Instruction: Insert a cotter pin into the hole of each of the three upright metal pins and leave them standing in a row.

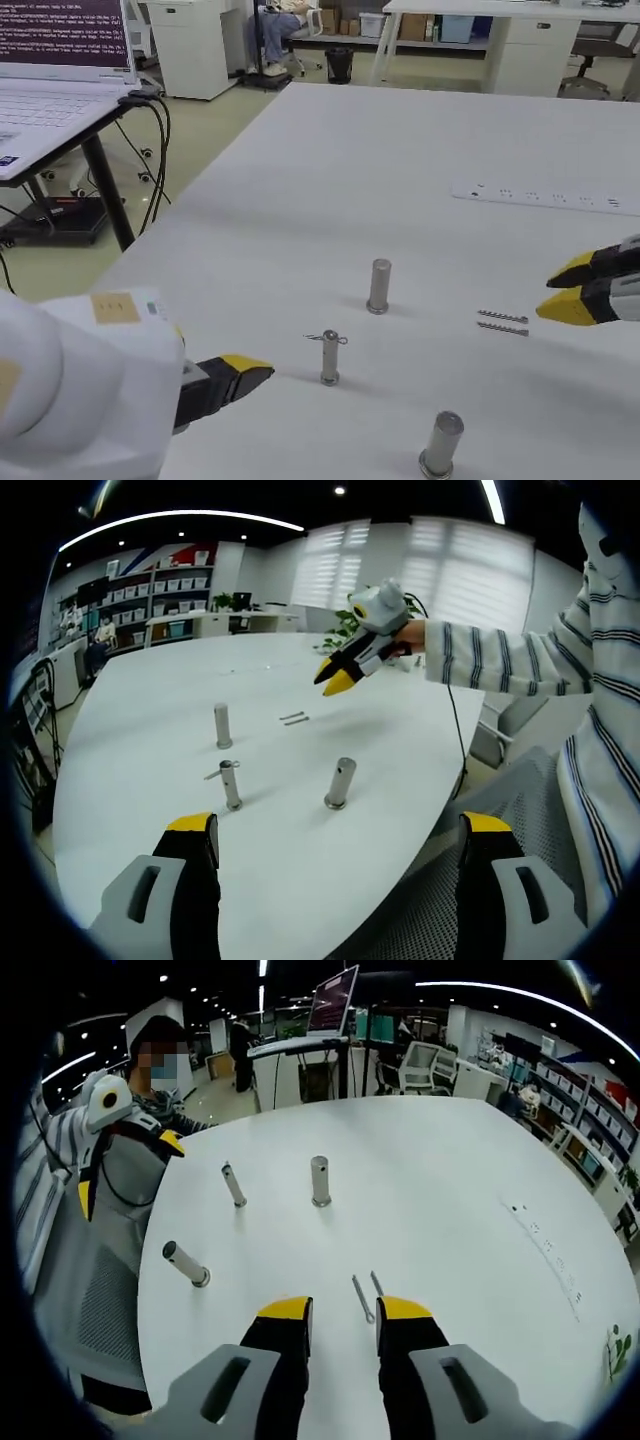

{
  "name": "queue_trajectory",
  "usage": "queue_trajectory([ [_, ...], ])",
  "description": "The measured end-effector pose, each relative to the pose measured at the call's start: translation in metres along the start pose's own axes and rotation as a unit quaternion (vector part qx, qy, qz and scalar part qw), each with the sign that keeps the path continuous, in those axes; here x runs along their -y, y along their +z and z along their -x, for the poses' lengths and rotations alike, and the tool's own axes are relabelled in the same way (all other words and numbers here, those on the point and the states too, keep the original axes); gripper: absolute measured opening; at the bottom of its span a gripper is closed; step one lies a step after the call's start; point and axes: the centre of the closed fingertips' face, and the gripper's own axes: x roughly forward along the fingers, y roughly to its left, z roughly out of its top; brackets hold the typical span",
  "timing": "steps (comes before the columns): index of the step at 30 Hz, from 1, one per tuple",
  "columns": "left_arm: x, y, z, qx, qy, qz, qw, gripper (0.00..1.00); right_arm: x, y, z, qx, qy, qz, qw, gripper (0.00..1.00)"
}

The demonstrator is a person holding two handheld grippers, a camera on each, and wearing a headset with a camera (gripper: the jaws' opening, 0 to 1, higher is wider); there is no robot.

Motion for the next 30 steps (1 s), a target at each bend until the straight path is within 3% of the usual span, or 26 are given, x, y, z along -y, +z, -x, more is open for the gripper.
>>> queue_trajectory([
  [5,0.001,-0.002,0.001,0.000,0.002,0.004,1.0000,0.99,-0.002,-0.009,-0.014,-0.040,0.016,0.030,0.9986,0.20],
  [12,0.002,-0.004,0.000,-0.001,0.005,0.010,0.9999,0.99,0.000,-0.013,-0.029,-0.063,0.031,0.039,0.9968,0.14],
  [16,0.006,-0.006,-0.002,-0.002,0.000,0.018,0.9998,0.98,0.006,-0.028,-0.042,-0.096,0.040,0.050,0.9933,0.12],
  [24,0.009,-0.010,-0.007,-0.010,-0.005,0.018,0.9998,0.97,0.009,-0.030,-0.053,-0.104,0.046,0.051,0.9922,0.07],
  [30,0.007,-0.013,-0.010,-0.015,-0.001,0.017,0.9997,0.97,0.009,-0.035,-0.055,-0.124,0.050,0.066,0.9888,0.04],
])
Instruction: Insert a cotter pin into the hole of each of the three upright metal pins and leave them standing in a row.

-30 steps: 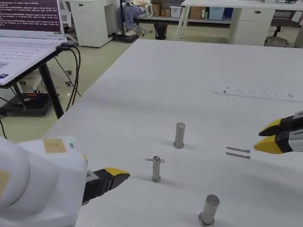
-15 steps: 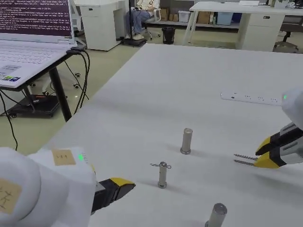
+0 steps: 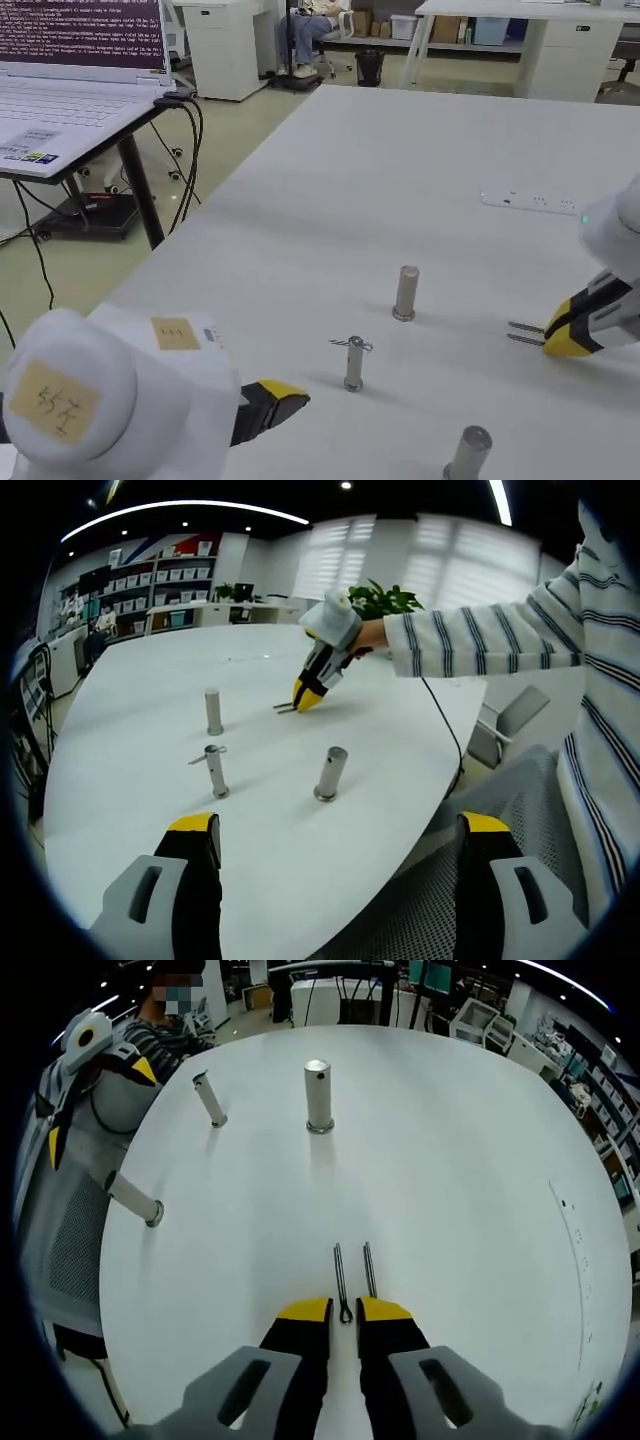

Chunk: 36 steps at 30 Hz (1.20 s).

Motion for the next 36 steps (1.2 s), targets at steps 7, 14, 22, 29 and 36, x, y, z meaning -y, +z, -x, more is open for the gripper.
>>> queue_trajectory([
  [7,-0.002,-0.001,0.001,0.000,0.004,0.006,1.0000,0.94,0.001,0.003,-0.005,-0.014,-0.002,0.019,0.9997,0.00],
  [14,-0.003,-0.002,0.001,0.014,0.003,0.025,0.9996,0.91,0.001,0.003,-0.004,-0.022,0.004,0.039,0.9990,0.00],
  [22,-0.008,-0.009,0.004,0.001,0.021,0.026,0.9995,0.91,-0.001,0.003,-0.004,-0.027,-0.002,0.034,0.9991,0.00],
  [29,-0.007,-0.007,0.006,0.006,0.024,0.029,0.9992,0.91,-0.001,0.003,-0.001,-0.032,-0.010,0.043,0.9985,0.00],
  [36,-0.009,0.002,0.007,0.020,0.032,0.014,0.9992,0.88,0.002,0.004,0.011,-0.006,-0.022,0.029,0.9993,0.00],
])
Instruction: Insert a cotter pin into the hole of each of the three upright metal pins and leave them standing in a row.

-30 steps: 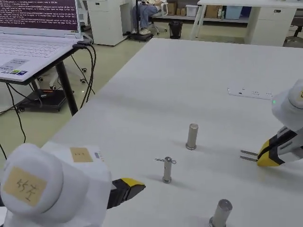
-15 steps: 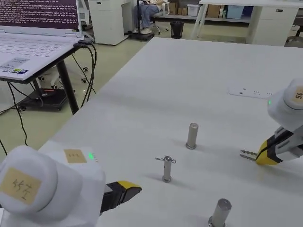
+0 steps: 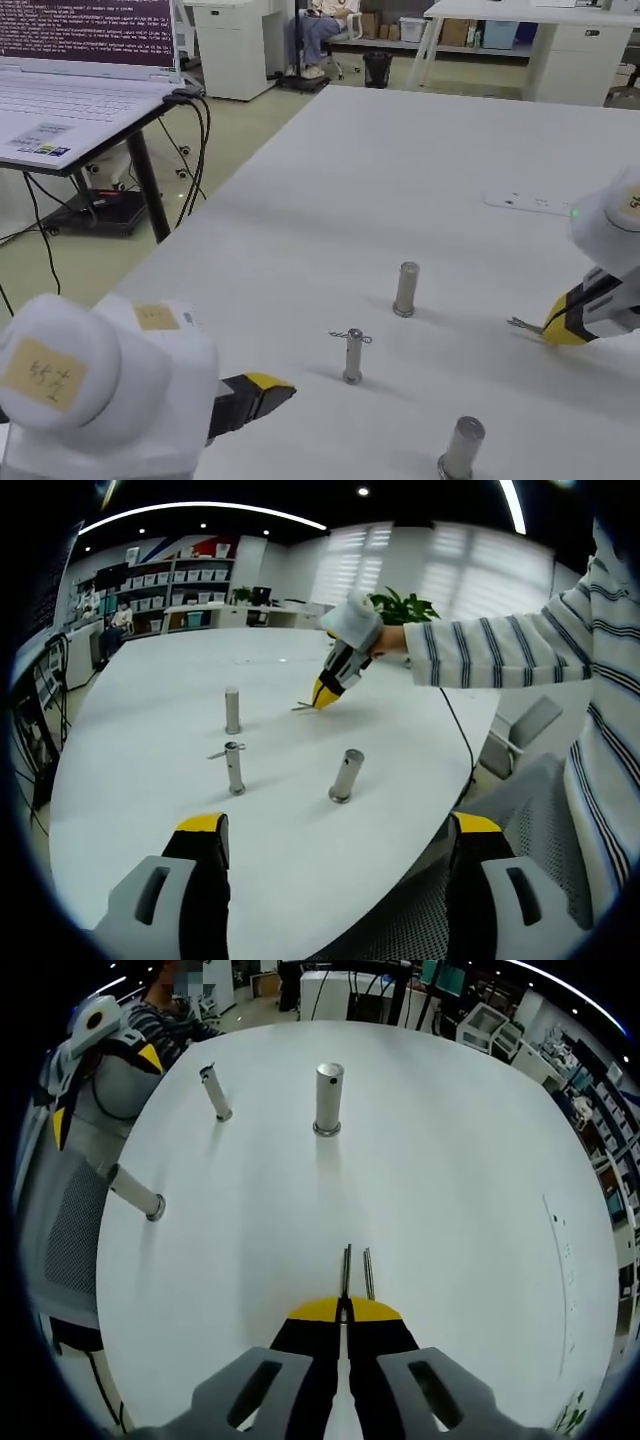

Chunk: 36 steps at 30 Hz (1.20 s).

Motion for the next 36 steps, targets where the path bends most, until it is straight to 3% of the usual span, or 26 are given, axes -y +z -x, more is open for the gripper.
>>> queue_trajectory([
  [4,0.000,0.004,0.000,0.004,-0.001,0.003,1.0000,0.88,-0.003,0.002,0.009,0.012,-0.008,0.005,0.9999,0.00],
  [12,0.000,0.015,-0.003,0.014,-0.010,0.008,0.9998,0.85,-0.016,0.019,0.030,0.059,-0.028,0.063,0.9959,0.00],
  [16,0.000,0.021,-0.006,0.021,-0.013,0.012,0.9996,0.83,-0.024,0.036,0.043,0.101,-0.046,0.078,0.9907,0.00],
  [23,0.003,0.028,-0.011,0.019,-0.025,0.010,0.9995,0.82,-0.040,0.049,0.062,0.136,-0.080,0.086,0.9837,0.00],
  [32,-0.003,0.042,-0.020,0.029,-0.030,0.014,0.9990,0.76,-0.057,0.040,0.068,0.126,-0.110,0.121,0.9786,0.00],
  [34,-0.002,0.045,-0.022,0.029,-0.033,0.012,0.9990,0.75,-0.061,0.040,0.070,0.126,-0.120,0.126,0.9767,0.00],
  [36,-0.001,0.048,-0.025,0.029,-0.037,0.011,0.9988,0.74,-0.061,0.038,0.072,0.111,-0.140,0.153,0.9719,0.00],
])
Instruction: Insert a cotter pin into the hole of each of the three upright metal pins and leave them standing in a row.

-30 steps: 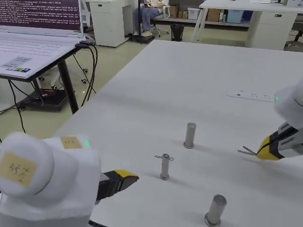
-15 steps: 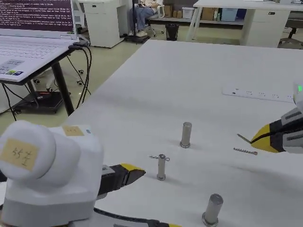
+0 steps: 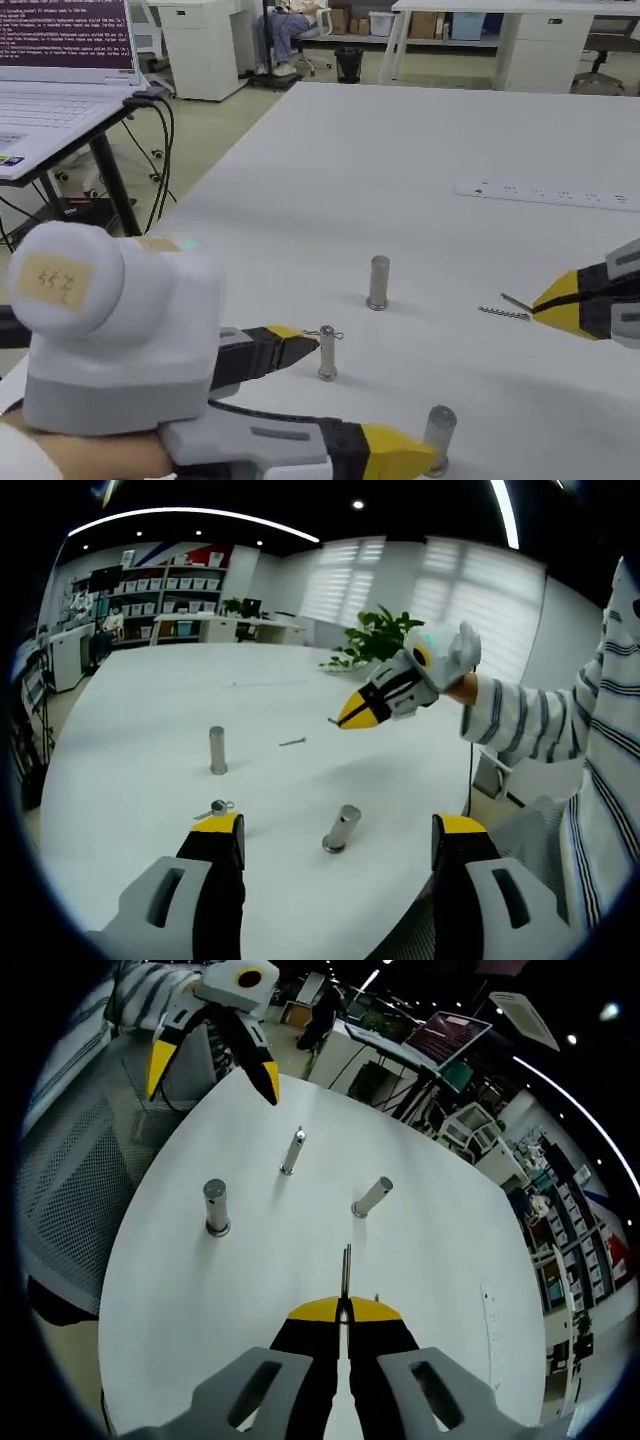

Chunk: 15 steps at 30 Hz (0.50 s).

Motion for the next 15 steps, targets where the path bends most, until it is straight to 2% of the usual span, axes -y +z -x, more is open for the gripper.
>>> queue_trajectory([
  [8,0.001,0.019,-0.014,0.017,-0.013,0.012,0.9997,0.67,-0.018,0.029,0.009,0.037,-0.004,-0.002,0.9993,0.00],
  [13,0.002,0.022,-0.024,0.008,-0.020,0.013,0.9997,0.63,-0.024,0.047,0.014,0.059,-0.011,-0.002,0.9982,0.00],
  [15,0.006,0.023,-0.027,0.002,-0.032,0.018,0.9993,0.63,-0.030,0.059,0.016,0.087,0.000,-0.023,0.9960,0.00],
])
